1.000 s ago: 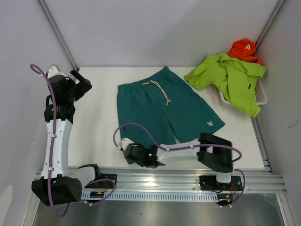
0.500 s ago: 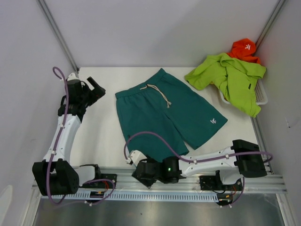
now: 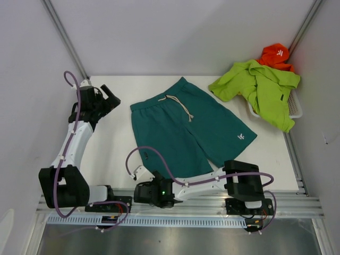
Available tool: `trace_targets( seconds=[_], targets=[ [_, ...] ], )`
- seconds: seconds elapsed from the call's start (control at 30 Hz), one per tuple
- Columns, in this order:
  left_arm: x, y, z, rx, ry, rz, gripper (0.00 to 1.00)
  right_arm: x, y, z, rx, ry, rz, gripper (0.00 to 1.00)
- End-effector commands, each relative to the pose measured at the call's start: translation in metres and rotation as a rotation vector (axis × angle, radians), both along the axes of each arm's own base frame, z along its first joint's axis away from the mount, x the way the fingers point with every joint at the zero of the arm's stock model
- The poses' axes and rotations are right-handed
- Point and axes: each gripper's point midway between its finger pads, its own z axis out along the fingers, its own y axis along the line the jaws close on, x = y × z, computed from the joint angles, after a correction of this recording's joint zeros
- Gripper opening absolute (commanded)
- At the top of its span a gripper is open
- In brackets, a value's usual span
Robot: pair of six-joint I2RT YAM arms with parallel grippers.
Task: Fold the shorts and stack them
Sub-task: Fold the shorts
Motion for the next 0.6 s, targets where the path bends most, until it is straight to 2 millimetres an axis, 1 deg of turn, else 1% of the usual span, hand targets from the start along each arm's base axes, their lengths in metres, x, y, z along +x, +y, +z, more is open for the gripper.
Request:
trace_targets(
  seconds=[0.0, 0.07, 0.13, 0.17, 0.2, 0.23, 0.27, 0.3, 0.37, 0.4, 0.43, 0.47, 0.5, 0.53, 0.57],
  targets=[
    [0.011, -0.002, 0.025, -0.016, -0.075, -0.001, 0.99, 0.022, -0.001, 0.008, 0.013, -0.069, -0.111, 0.72],
    [0.013, -0.005, 0.020, -0.027, -0.070, -0.009, 0.99, 0.022, -0.006, 0.000, -0.014, -0.068, -0.118, 0.72],
    [0.013, -0.008, 0.011, -0.038, -0.052, -0.020, 0.99, 0.020, -0.006, -0.005, -0.013, -0.055, -0.124, 0.65],
    [0.014, -0.009, 0.008, -0.042, -0.046, -0.021, 0.99, 0.019, -0.009, -0.009, -0.019, -0.052, -0.121, 0.59],
    [0.015, -0.010, 0.005, -0.043, -0.043, -0.024, 0.99, 0.015, -0.008, -0.010, -0.013, -0.042, -0.114, 0.46],
    [0.016, -0.012, 0.000, -0.046, -0.032, -0.030, 0.99, 0.013, -0.004, -0.008, 0.012, -0.043, -0.106, 0.40],
    [0.018, -0.013, -0.002, -0.048, -0.029, -0.029, 0.99, 0.006, -0.003, -0.002, 0.035, -0.044, -0.091, 0.34],
    [0.020, -0.014, -0.003, -0.051, -0.029, -0.033, 0.99, 0.005, -0.007, -0.003, 0.037, -0.055, -0.094, 0.24],
    [0.025, -0.021, -0.014, -0.064, 0.000, -0.057, 0.99, -0.003, -0.008, 0.003, 0.074, -0.045, -0.093, 0.15],
    [0.026, -0.028, -0.018, -0.067, 0.017, -0.078, 0.99, -0.006, -0.016, -0.003, 0.062, -0.038, -0.092, 0.03],
    [0.031, -0.033, -0.027, -0.068, 0.047, -0.093, 0.99, -0.008, -0.017, -0.004, 0.072, -0.029, -0.095, 0.00],
    [0.033, -0.035, -0.032, -0.057, 0.063, -0.105, 0.99, -0.014, -0.020, -0.006, 0.074, -0.016, -0.090, 0.00],
    [0.034, -0.037, -0.037, -0.054, 0.076, -0.112, 0.99, -0.017, -0.027, -0.011, 0.063, -0.012, -0.090, 0.00],
    [0.035, -0.049, -0.042, -0.049, 0.085, -0.141, 0.99, -0.019, -0.029, -0.013, 0.062, -0.006, -0.092, 0.00],
    [0.036, -0.051, -0.054, -0.051, 0.109, -0.147, 0.99, -0.022, -0.032, -0.015, 0.057, -0.006, -0.090, 0.00]
  ],
)
